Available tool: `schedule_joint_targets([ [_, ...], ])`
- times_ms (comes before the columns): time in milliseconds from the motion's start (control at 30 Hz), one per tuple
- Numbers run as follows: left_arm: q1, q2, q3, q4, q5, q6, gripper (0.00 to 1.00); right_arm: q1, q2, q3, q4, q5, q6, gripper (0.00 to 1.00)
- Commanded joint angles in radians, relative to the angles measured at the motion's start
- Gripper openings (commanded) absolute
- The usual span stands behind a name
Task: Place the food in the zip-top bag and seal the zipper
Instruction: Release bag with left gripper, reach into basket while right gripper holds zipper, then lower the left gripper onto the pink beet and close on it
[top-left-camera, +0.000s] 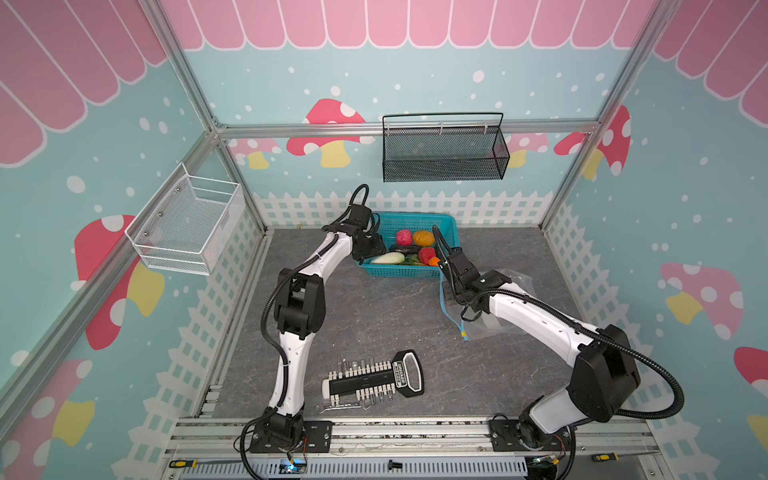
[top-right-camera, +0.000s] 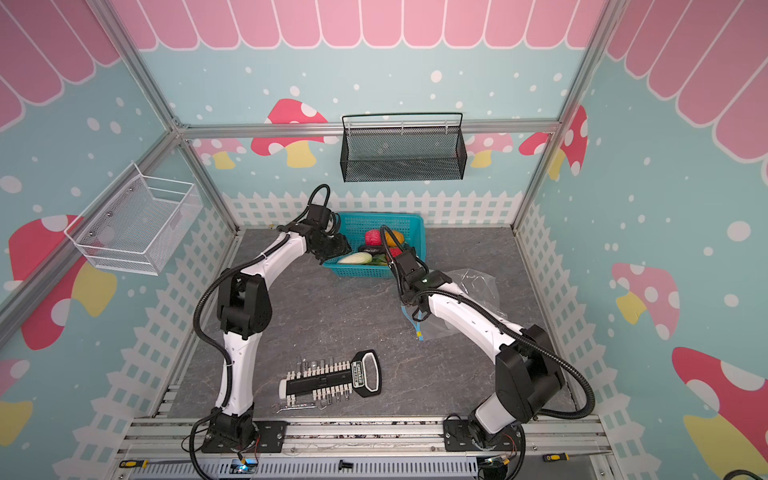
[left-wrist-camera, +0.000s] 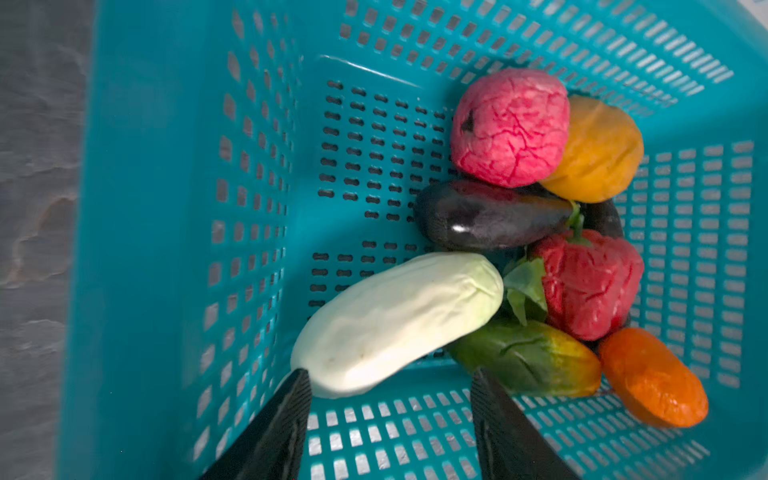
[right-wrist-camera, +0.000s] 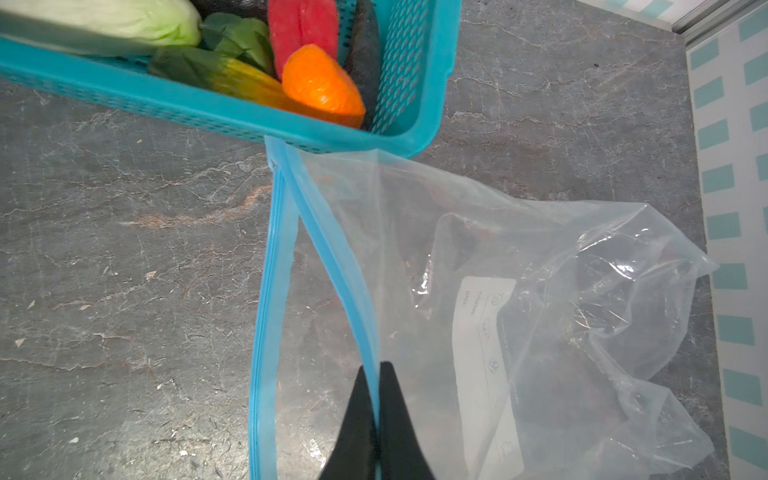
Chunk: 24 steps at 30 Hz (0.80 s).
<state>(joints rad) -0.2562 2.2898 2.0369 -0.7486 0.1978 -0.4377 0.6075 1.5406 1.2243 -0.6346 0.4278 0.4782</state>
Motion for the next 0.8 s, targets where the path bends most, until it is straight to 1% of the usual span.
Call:
schedule_joint_targets([
  [0, 0.064, -0.034, -0.055, -0.036, -0.03, 0.024, 0.62, -0.006, -0.015, -0.002, 0.004, -0.002, -0.004, 0.0],
  [267, 0.097, -0.165, -0.283, 0.018, -0.092, -0.009, 0.62, -0.005, -0.019, -0.008, 0.017, -0.011, -0.003, 0.0],
  [633, 0.085, -0.349, -0.529, 0.1, -0.084, -0.077, 0.62, -0.005, -0.01, -0.008, 0.035, -0.03, -0.007, 0.0],
  [700, 0.074, -0.367, -0.539, 0.109, -0.087, -0.078, 0.62, -0.005, -0.011, -0.009, 0.041, -0.036, -0.009, 0.0],
  [767, 0.054, -0.361, -0.498, 0.109, -0.107, -0.073, 0.63, -0.005, -0.008, -0.009, 0.052, -0.046, -0.012, 0.0],
])
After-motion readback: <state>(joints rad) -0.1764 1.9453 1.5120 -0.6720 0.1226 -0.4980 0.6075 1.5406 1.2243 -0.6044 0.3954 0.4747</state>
